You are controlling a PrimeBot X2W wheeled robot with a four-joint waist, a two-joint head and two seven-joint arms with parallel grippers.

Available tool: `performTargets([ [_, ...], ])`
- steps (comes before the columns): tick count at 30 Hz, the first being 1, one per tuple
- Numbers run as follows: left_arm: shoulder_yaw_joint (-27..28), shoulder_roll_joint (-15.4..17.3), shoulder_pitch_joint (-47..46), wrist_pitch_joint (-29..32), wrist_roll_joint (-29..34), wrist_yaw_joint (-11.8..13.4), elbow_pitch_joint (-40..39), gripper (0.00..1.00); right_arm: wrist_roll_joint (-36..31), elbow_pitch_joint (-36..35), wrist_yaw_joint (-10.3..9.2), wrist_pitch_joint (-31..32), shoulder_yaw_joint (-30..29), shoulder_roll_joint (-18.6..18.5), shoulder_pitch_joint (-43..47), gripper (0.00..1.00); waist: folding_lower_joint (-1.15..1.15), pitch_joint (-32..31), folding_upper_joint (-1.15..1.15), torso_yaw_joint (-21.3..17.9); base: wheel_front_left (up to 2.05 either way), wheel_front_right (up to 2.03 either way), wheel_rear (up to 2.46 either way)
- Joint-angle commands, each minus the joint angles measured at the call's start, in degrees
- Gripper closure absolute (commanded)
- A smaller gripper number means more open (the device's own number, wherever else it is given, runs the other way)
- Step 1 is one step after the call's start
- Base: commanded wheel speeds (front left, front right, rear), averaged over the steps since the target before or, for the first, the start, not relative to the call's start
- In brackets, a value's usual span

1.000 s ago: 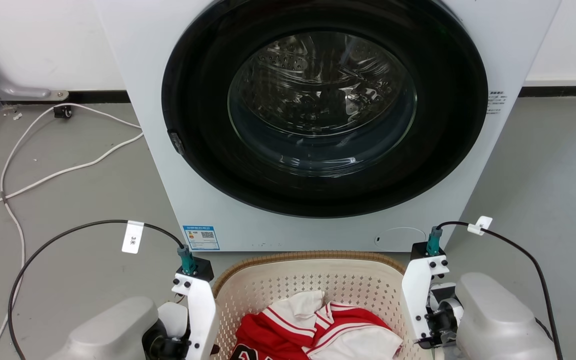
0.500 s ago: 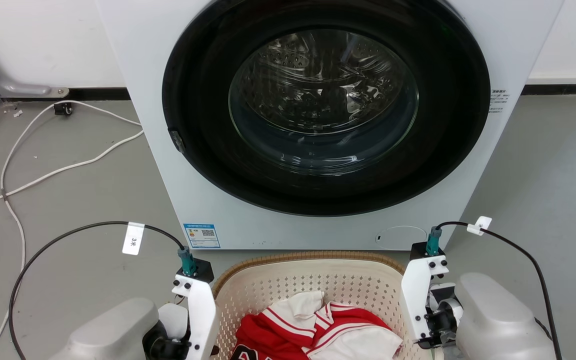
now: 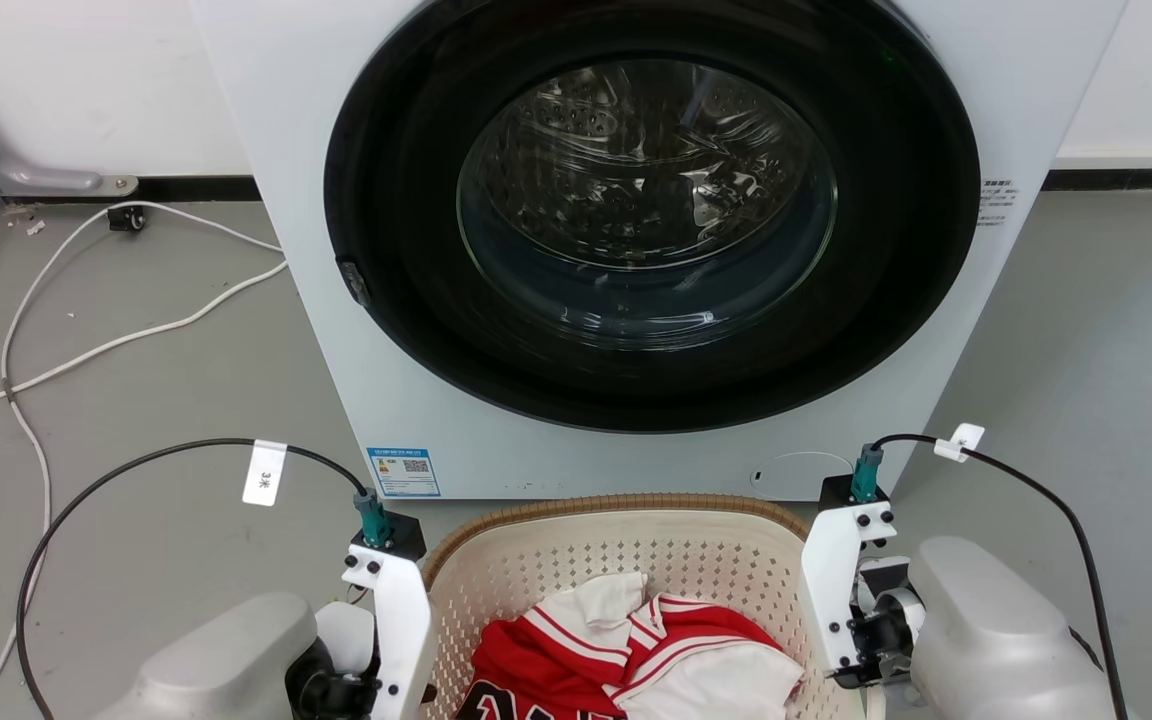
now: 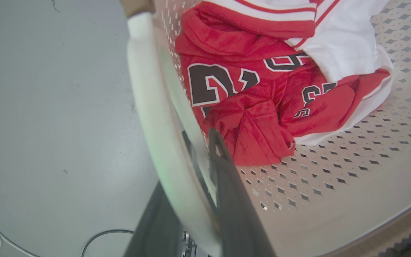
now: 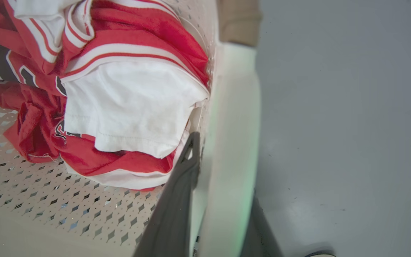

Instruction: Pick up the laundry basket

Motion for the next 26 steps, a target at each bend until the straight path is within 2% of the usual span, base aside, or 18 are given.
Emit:
performTargets([
  [1,-0.04,-0.63,-0.53,0.27,0.34,-0.99,-0.54,1.0,0.14,-0.04,0.16,-0.41,0.31,0.14,-1.1,1.0,0.0,0.0,0.0,0.03,0.0,0.0,0.0],
  [26,-0.06,-0.29,-0.74,0.75,0.6,-1.0,-0.65,1.0,1.87,0.54,0.16,-0.82,2.12,0.33,-1.97,1.0,0.0,-0.07,0.0,-0.07,0.0,0.0,0.0],
])
